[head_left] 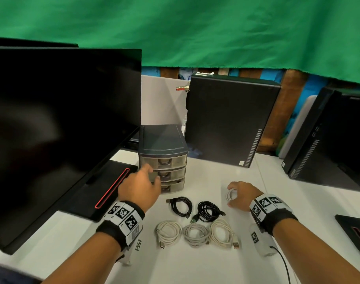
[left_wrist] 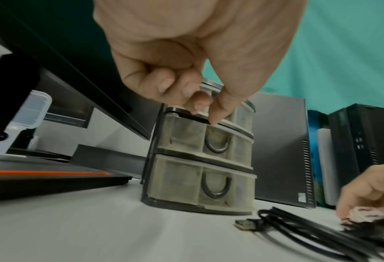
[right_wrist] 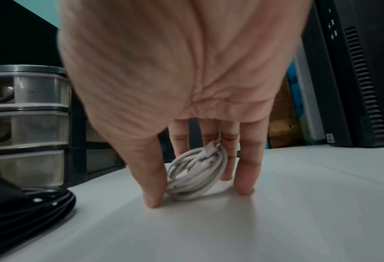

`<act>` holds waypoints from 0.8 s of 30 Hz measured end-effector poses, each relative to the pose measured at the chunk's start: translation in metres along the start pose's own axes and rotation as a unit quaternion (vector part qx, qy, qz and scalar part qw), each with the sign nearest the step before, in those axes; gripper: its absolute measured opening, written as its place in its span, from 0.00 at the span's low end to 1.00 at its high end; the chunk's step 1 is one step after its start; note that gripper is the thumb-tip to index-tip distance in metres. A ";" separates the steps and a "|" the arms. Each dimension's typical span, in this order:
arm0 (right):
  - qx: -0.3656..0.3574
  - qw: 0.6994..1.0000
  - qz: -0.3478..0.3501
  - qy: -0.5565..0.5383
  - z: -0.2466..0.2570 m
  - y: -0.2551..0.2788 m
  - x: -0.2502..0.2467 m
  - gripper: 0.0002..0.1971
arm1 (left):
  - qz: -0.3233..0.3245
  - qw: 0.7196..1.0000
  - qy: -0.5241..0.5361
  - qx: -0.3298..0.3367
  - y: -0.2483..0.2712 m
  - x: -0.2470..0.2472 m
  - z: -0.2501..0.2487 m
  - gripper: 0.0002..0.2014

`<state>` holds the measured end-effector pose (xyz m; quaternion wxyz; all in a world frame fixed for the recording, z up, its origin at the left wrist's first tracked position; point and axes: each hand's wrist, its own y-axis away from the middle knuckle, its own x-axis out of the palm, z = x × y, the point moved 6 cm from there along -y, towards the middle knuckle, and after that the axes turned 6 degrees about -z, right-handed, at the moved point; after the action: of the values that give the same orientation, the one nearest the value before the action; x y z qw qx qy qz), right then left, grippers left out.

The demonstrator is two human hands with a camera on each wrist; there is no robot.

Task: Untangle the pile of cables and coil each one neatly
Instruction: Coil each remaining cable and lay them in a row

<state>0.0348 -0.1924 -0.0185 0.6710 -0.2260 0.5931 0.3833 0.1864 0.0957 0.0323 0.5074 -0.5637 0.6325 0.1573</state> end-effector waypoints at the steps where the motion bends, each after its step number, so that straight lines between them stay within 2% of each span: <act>1: 0.000 1.000 -0.002 -0.001 0.000 0.001 0.000 0.30 | -0.004 1.000 -0.004 -0.012 -0.001 -0.002 0.005 0.13; 4: 0.000 1.000 -0.007 -0.003 -0.001 0.003 -0.001 0.30 | 0.007 0.999 -0.044 -0.016 -0.004 -0.004 0.017 0.11; 6: 0.000 1.000 -0.008 -0.007 -0.001 0.004 -0.001 0.30 | 0.047 0.997 -0.048 -0.039 -0.005 0.004 0.025 0.09; 7: 0.001 1.000 -0.008 -0.009 -0.002 0.004 -0.001 0.30 | 0.084 0.994 -0.002 -0.067 -0.004 0.011 0.029 0.08; 8: 0.002 1.000 -0.008 -0.010 -0.003 0.005 -0.002 0.30 | 0.129 0.980 0.089 -0.120 -0.001 0.021 0.032 0.08; 9: 0.002 1.000 -0.009 -0.010 -0.004 0.006 -0.002 0.30 | 0.171 0.942 0.210 -0.196 0.005 0.030 0.032 0.08; 11: 0.002 1.000 -0.010 -0.009 -0.004 0.007 -0.003 0.30 | 0.238 0.822 0.396 -0.333 0.019 0.043 0.020 0.08; 12: 0.001 1.000 -0.010 -0.008 -0.004 0.008 -0.003 0.30 | 0.233 0.791 0.439 -0.358 0.020 0.046 0.014 0.07; 13: 0.001 1.000 -0.009 -0.007 -0.005 0.008 -0.002 0.30 | 0.212 0.786 0.457 -0.359 0.018 0.048 0.010 0.05; 14: 0.001 1.000 -0.007 -0.007 -0.005 0.008 -0.002 0.30 | 0.181 0.815 0.439 -0.332 0.014 0.047 0.007 0.06; 15: 0.002 1.000 -0.005 -0.007 -0.006 0.008 -0.002 0.30 | 0.143 0.863 0.390 -0.287 0.010 0.045 0.004 0.08; 16: 0.002 1.000 -0.004 -0.009 -0.006 0.008 -0.001 0.30 | 0.116 0.914 0.312 -0.232 0.008 0.042 0.001 0.10; 17: 0.002 1.000 -0.004 -0.011 -0.006 0.009 -0.001 0.30 | 0.105 0.953 0.225 -0.175 0.008 0.038 -0.003 0.12; 18: 0.003 1.000 -0.004 -0.015 -0.007 0.009 0.000 0.30 | 0.101 0.978 0.141 -0.119 0.009 0.035 -0.008 0.17; 19: 0.004 1.000 -0.004 -0.020 -0.007 0.009 0.000 0.30 | 0.103 0.989 0.074 -0.074 0.011 0.031 -0.014 0.21; 21: 0.006 1.000 -0.004 -0.025 -0.007 0.010 0.001 0.30 | 0.133 0.991 -0.015 -0.011 0.014 0.026 -0.023 0.25; 24: 0.011 1.000 -0.008 -0.025 -0.007 0.010 0.000 0.29 | 0.186 0.980 -0.067 0.022 0.015 0.029 -0.028 0.26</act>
<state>0.0227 -0.1919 -0.0184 0.6911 -0.2133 0.5785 0.3772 0.1642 0.0630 0.0155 0.5232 -0.4133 0.6938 0.2723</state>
